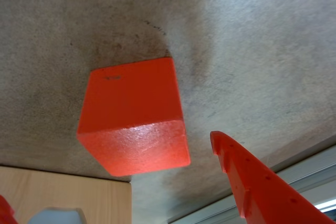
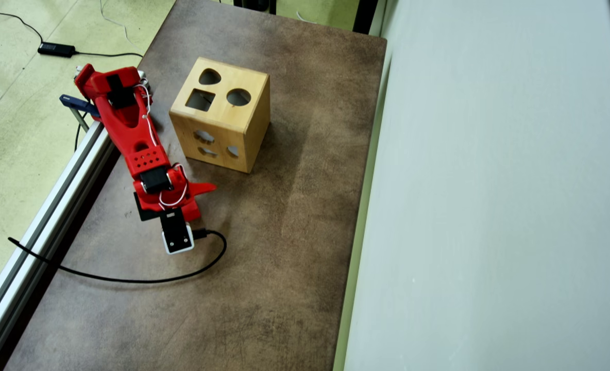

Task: Pick and place the red cube on the square hole

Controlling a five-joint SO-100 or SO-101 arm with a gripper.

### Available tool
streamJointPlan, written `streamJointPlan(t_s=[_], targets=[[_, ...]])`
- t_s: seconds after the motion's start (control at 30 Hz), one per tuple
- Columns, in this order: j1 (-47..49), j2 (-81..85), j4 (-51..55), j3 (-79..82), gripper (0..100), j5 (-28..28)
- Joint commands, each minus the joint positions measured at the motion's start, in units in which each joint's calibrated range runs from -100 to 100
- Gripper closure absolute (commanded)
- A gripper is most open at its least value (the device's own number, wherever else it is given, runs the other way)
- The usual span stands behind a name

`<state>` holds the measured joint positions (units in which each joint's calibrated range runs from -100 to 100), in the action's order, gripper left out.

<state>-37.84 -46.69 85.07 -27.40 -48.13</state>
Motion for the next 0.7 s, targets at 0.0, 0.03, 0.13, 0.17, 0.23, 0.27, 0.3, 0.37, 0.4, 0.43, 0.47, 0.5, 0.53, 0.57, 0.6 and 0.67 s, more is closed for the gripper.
streamJointPlan(t_s=[0.0, 0.03, 0.13, 0.17, 0.23, 0.27, 0.3, 0.37, 0.4, 0.43, 0.47, 0.5, 0.53, 0.57, 0.6, 0.67], targets=[[0.76, 0.71, 0.05, -2.11, 46, -0.34], [0.84, 0.71, 0.05, -2.11, 46, -0.34], [0.91, 0.54, -1.88, -2.11, 46, -0.34], [0.91, 0.45, -3.48, -2.11, 46, -0.34], [0.91, 0.45, -7.42, -2.02, 46, -0.34], [0.91, 0.45, -9.19, -1.93, 46, -0.39], [0.91, 0.45, -10.48, -1.58, 46, -0.39], [0.91, 0.11, -10.96, -1.31, 46, -0.39], [0.91, -0.23, -10.88, -1.31, 46, -0.39], [0.91, -0.48, -10.88, -1.31, 46, -0.39], [0.91, -0.48, -10.88, -1.22, 46, -0.39], [0.91, -0.48, -10.88, -1.22, 46, -0.39], [0.91, -0.48, -10.80, -1.22, 46, -0.39], [0.91, -0.48, -10.80, -1.13, 46, -0.39], [0.91, -0.48, -10.80, -1.13, 46, -0.39], [0.91, -0.48, -10.72, -1.13, 46, -0.39]])
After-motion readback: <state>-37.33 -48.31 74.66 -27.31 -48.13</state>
